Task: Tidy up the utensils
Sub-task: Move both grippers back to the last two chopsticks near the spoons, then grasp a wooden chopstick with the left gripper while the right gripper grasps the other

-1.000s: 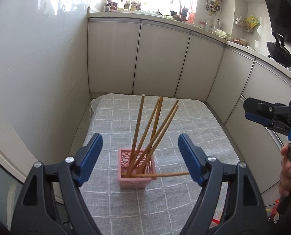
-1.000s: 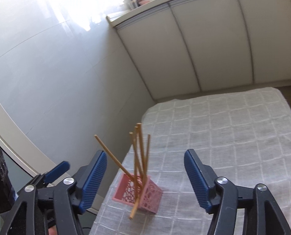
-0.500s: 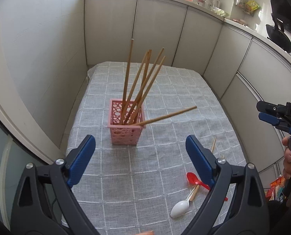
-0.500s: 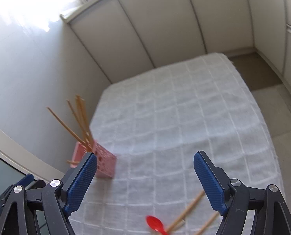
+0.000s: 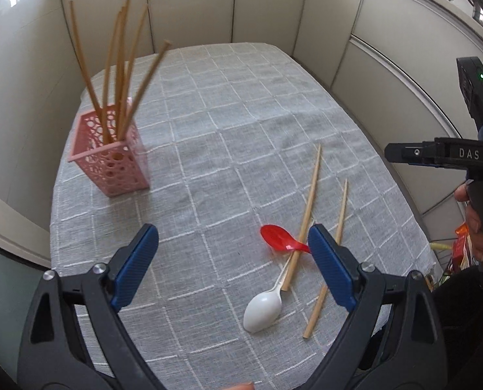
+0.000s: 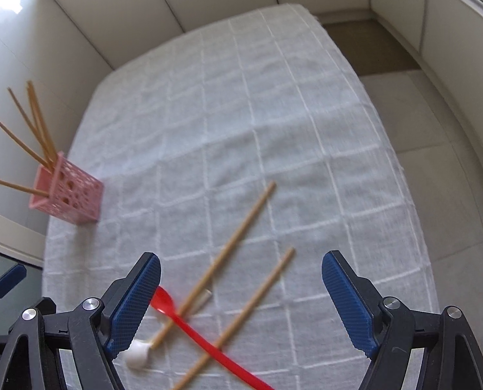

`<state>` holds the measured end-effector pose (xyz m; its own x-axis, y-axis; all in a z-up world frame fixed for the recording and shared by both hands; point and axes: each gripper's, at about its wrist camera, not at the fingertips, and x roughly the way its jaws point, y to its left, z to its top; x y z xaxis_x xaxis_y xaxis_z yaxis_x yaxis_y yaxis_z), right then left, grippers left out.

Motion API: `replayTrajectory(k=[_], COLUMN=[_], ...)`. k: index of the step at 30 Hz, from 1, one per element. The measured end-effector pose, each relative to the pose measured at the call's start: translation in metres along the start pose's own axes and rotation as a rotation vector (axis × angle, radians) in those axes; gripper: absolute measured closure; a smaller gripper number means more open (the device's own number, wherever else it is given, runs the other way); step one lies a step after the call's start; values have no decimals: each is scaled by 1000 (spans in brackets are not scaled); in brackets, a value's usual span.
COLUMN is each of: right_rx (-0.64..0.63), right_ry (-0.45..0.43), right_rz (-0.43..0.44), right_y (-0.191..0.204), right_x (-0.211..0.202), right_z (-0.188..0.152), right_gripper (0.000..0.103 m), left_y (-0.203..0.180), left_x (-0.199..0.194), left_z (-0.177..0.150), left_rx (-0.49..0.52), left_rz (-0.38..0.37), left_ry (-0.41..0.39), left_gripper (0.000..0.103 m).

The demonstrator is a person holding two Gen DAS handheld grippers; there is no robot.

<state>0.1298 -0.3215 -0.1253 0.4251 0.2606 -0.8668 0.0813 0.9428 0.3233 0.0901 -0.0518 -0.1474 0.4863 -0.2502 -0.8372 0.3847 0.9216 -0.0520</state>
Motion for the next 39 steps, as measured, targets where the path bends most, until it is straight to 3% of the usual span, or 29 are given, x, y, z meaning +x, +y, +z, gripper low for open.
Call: replayTrajectory(k=[9, 15, 24, 26, 28, 34, 39], right_rx=[12, 36, 115, 148, 185, 239, 211], right_ry=[88, 141, 208, 216, 223, 247, 264], right_rz=[-57, -87, -150, -153, -145, -71, -45], right_y=[-26, -36, -78, -90, -100, -109, -93], right_x=[19, 33, 48, 50, 51, 57, 63], right_z=[-12, -14, -11, -10, -9, -6, -4], right_gripper=[17, 17, 17, 17, 17, 17, 17], left_y=[-40, -65, -92, -102, -109, -119, -112], left_x=[41, 76, 125, 137, 151, 170, 157], left_z=[-2, 13, 52, 59, 64, 71, 75], left_rx=[76, 95, 130, 155, 166, 195, 201], left_rz=[-13, -45, -100, -98, -90, -68, -48], left_ry=[99, 111, 131, 134, 151, 163, 143], left_gripper=[10, 13, 55, 70, 78, 95, 96])
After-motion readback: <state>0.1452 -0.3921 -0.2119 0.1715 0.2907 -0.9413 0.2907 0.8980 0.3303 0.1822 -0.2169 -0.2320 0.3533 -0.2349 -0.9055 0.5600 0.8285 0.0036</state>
